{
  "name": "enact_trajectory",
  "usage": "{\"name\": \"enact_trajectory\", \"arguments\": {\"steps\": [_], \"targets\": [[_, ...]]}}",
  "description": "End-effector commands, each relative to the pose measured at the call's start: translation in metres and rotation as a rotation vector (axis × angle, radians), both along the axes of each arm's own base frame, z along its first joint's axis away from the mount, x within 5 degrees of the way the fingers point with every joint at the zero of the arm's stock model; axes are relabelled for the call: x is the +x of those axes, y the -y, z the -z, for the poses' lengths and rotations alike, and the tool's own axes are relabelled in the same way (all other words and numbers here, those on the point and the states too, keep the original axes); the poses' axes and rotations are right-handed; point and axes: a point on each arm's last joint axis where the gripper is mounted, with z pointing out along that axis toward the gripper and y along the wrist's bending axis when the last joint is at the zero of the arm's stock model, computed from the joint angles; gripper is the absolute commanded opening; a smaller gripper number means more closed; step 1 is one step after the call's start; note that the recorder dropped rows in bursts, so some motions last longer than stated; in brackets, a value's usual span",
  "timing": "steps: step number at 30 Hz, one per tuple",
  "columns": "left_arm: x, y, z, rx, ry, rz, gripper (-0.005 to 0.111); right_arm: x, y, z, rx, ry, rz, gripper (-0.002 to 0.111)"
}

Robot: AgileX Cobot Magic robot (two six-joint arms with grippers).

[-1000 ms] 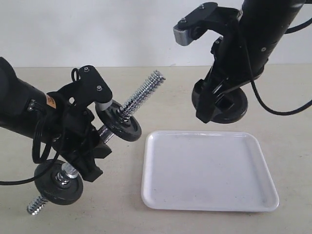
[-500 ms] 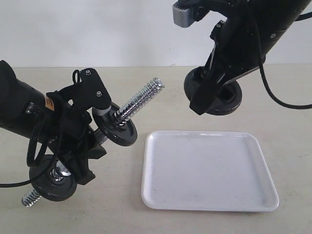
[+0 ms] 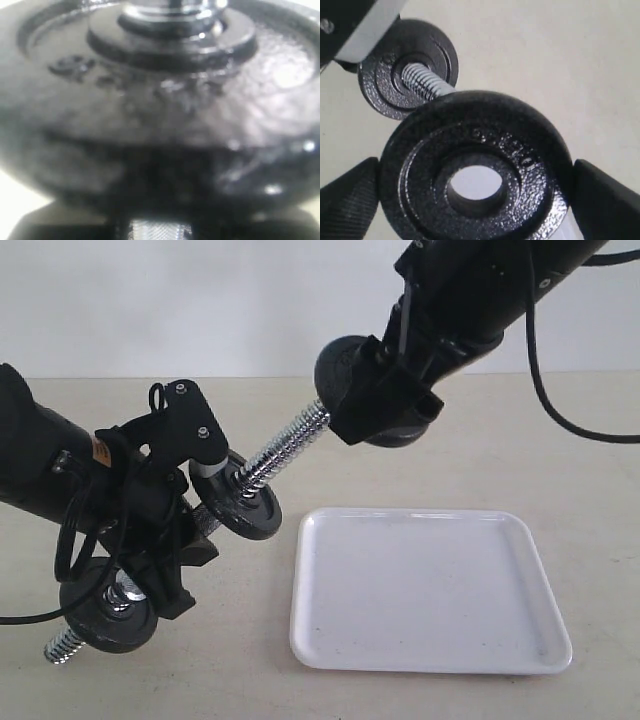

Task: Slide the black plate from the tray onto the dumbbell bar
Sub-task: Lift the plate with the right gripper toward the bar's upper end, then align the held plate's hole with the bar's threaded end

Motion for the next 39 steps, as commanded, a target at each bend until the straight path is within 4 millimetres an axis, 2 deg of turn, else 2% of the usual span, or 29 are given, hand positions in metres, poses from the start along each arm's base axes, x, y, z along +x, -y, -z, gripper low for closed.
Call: {"name": "enact_trajectory", "arguments": {"steps": [1,6,10,17,22,26,32,39], "targets": [[0.012,0.005,-0.021,-0.086,0.154,-0.024,0.004,-0.003,0.004,-0.019,0.072,0.09,-0.035,0.0],[0.013,0.005,-0.017,-0.077,0.139,-0.024,0.004,0.0,0.014,-0.027,0.207,0.064,-0.105,0.0],[0.014,0.006,-0.018,-0.084,0.152,-0.026,0.004,0.004,0.031,-0.036,0.353,0.045,-0.16,0.0],[0.016,0.006,-0.019,-0.094,0.174,-0.03,0.004,0.011,0.058,-0.042,0.434,0.04,-0.146,0.0],[0.016,0.006,-0.019,-0.098,0.175,-0.033,0.004,0.012,0.057,-0.041,0.444,0.036,-0.146,0.0],[0.016,0.006,-0.021,-0.105,0.189,-0.036,0.004,0.012,0.057,-0.03,0.44,0.006,-0.145,0.0],[0.014,0.004,-0.036,-0.14,0.251,-0.041,0.004,0.01,0.055,-0.012,0.467,-0.024,-0.169,0.0],[0.011,0.003,-0.045,-0.16,0.285,-0.043,0.004,0.012,0.054,-0.008,0.479,-0.033,-0.173,0.0]]}}
